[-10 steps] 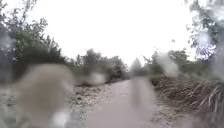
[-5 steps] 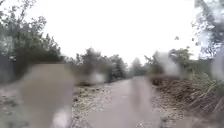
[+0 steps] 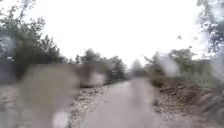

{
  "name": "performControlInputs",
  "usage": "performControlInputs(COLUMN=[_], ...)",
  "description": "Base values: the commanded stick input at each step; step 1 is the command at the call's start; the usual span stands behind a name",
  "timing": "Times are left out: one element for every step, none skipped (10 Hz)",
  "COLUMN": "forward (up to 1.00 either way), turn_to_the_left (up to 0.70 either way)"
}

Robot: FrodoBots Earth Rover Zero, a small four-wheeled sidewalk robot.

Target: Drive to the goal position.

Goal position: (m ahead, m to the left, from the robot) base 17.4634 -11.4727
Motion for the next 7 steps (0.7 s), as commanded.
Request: performControlInputs(forward=[0.45,0.45,0.45,0.45,0.45,0.45,0.45], turn_to_the_left=[0.0,0.0,0.0,0.0,0.0,0.0,0.0])
